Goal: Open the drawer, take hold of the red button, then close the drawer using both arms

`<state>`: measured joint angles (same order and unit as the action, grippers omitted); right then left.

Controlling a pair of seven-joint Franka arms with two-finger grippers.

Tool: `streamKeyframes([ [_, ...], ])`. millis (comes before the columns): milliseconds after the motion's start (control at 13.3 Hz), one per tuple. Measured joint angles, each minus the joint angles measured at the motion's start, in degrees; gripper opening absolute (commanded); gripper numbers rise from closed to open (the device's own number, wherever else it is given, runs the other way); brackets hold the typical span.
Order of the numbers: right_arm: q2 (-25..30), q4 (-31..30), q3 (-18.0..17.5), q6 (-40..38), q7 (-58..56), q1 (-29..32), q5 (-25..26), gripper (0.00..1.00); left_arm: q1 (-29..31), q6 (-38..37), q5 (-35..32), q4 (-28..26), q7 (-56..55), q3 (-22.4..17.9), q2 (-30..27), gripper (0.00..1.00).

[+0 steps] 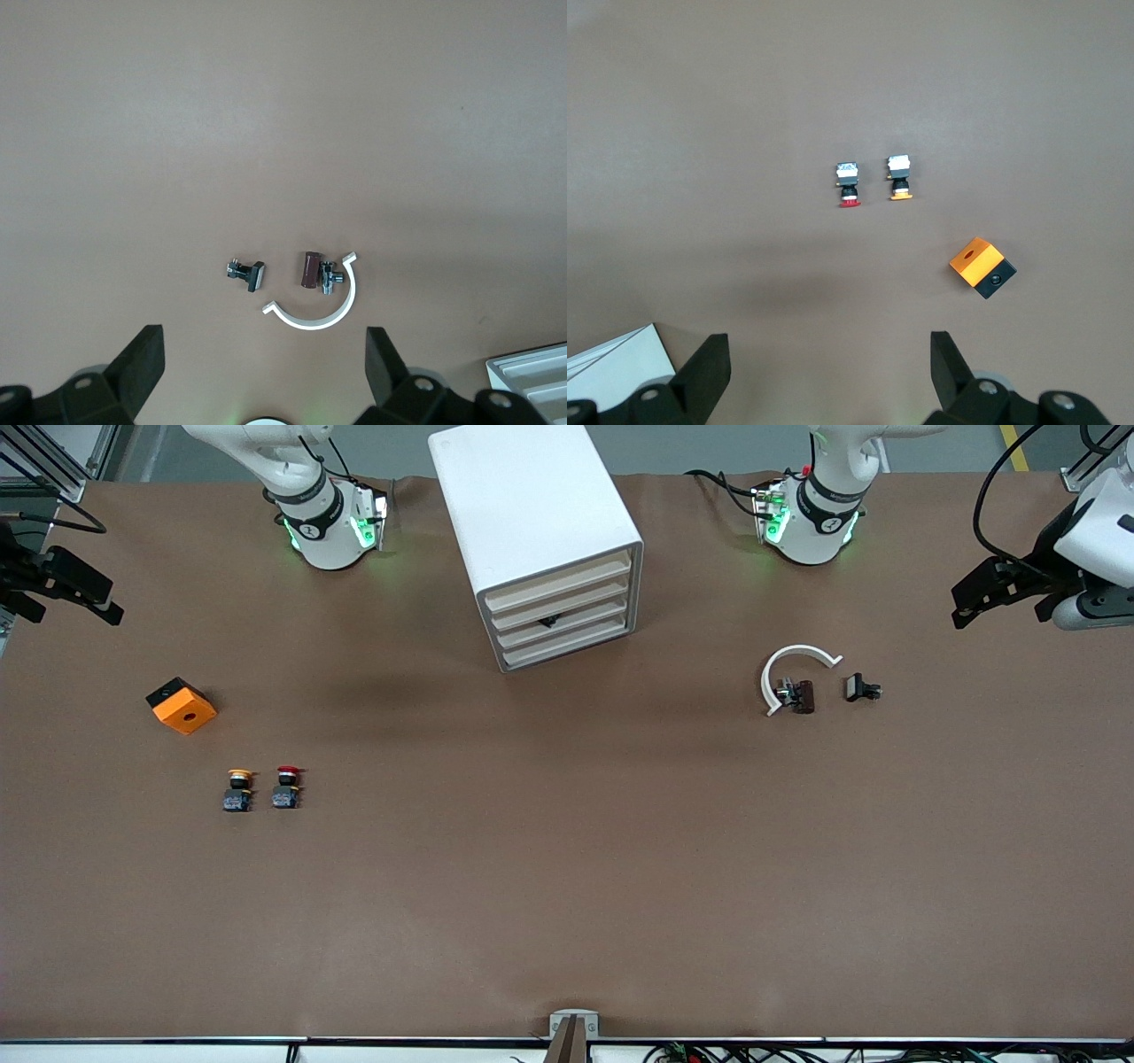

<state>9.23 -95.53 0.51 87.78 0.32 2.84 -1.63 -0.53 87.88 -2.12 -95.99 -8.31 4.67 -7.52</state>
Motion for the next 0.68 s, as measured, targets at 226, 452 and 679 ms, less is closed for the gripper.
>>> streamKeyframes([
  [226, 0.0, 0.0, 0.0, 0.1, -0.2, -0.3, 0.3, 1.00, 0.0, 0.0, 0.0, 0.8, 0.0, 0.0, 0.9, 1.00],
  [452, 0.0, 0.0, 0.0, 0.1, -0.3, -0.4, 1.1, 1.00, 0.0, 0.0, 0.0, 1.2, 0.0, 0.0, 1.2, 1.00],
  [679, 0.0, 0.0, 0.0, 0.1, -0.4, -0.4, 1.3, 1.00, 0.0, 0.0, 0.0, 1.3, 0.0, 0.0, 1.3, 1.00],
])
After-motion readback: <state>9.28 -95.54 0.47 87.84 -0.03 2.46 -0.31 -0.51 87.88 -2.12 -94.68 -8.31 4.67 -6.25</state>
